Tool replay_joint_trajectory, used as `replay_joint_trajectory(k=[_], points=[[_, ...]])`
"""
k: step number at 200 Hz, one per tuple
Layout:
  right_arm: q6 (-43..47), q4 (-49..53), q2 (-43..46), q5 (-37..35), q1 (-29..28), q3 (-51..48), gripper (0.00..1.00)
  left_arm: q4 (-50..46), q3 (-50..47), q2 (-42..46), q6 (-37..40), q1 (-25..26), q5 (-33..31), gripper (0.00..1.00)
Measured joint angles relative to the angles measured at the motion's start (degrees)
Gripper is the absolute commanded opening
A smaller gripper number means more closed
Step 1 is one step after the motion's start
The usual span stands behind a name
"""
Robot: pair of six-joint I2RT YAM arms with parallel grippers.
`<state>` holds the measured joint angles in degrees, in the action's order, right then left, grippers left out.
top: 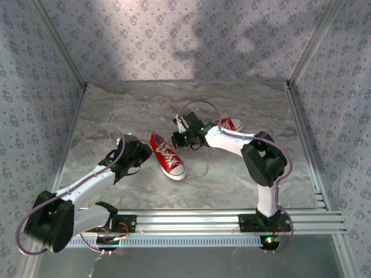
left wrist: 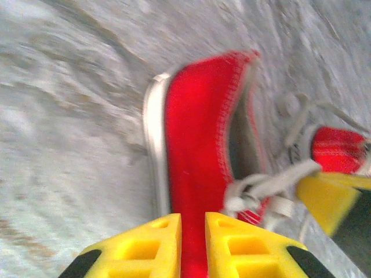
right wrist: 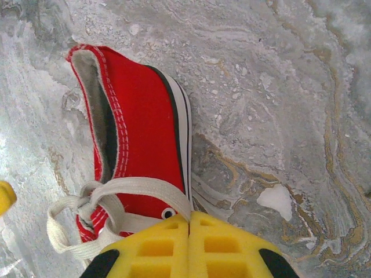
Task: Tie the shoes
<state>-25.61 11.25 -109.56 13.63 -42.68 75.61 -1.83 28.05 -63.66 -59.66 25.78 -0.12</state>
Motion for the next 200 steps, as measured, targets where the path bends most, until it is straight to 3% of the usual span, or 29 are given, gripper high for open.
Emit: replay_joint_trajectory(k=[20, 51, 91, 123, 200], points=[[0.6, 0.5, 0.0, -0.4, -0.4, 0.5, 0.0, -1.3, -0.1, -1.9, -0.1, -1.5, -1.3, 0.15], [1.3, 0.8, 0.0, -0.5, -0.9, 0.6, 0.0, -2.2, 3.0, -11.6, 0.7, -2.3, -1.2, 0.13], [1.7, 1.0, 0.0, -0.9, -1.0, 0.6, 0.0, -1.9, 8.9, -21.1, 2.6, -3.9, -0.5, 0.18], [1.7, 1.0, 0.1, -1.0, -1.0, 0.6, 0.0, 0.8, 13.0, -27.5, 4.9, -5.2, 3.5, 0.22], [1.7, 1.0, 0.7, -2.3, -1.0, -0.2, 0.0, 4.9, 14.4, -29.9, 6.7, -7.4, 9.3, 0.29]])
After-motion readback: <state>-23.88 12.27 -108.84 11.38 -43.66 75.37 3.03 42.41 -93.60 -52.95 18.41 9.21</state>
